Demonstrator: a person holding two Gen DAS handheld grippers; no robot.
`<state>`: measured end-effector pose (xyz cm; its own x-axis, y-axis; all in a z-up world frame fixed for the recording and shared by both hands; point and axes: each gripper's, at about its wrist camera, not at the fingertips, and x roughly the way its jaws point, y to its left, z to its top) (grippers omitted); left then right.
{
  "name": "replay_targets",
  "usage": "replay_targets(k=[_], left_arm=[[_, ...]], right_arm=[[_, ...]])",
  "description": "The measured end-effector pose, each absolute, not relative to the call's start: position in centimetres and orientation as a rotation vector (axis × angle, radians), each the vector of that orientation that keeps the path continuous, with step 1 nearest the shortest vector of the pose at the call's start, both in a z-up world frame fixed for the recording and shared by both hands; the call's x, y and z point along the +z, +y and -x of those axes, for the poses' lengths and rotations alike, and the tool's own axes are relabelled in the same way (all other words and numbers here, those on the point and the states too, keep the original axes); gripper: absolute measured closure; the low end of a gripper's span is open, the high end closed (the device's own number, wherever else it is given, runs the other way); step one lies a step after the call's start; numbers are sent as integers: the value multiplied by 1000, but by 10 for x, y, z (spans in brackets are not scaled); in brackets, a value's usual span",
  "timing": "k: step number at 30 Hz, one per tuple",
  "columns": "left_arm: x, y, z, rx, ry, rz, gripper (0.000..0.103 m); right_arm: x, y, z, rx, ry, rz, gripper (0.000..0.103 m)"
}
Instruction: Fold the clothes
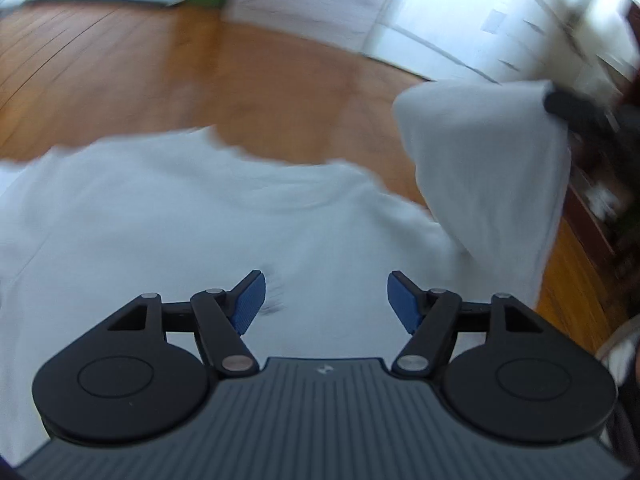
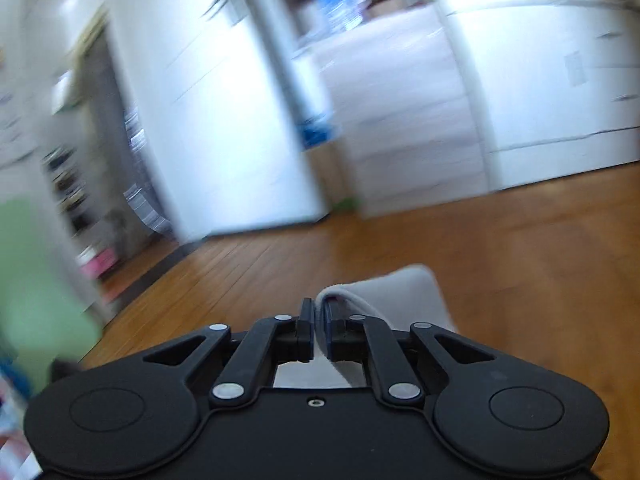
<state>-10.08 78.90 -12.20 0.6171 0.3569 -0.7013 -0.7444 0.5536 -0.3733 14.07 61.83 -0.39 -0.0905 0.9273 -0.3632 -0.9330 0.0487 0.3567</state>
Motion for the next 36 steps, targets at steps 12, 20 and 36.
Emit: replay_targets(k=[12, 20, 36], left_arm=[[-153, 792, 117, 812, 698, 681, 35], [-176, 788, 54, 758, 862, 436, 20], [-183, 801, 134, 992, 763, 554, 91]], right_arm=[[-133, 544, -176, 1274, 573, 629, 42], [-154, 556, -167, 1248, 649, 637, 42], [-172, 566, -166, 1080, 530, 758, 75]])
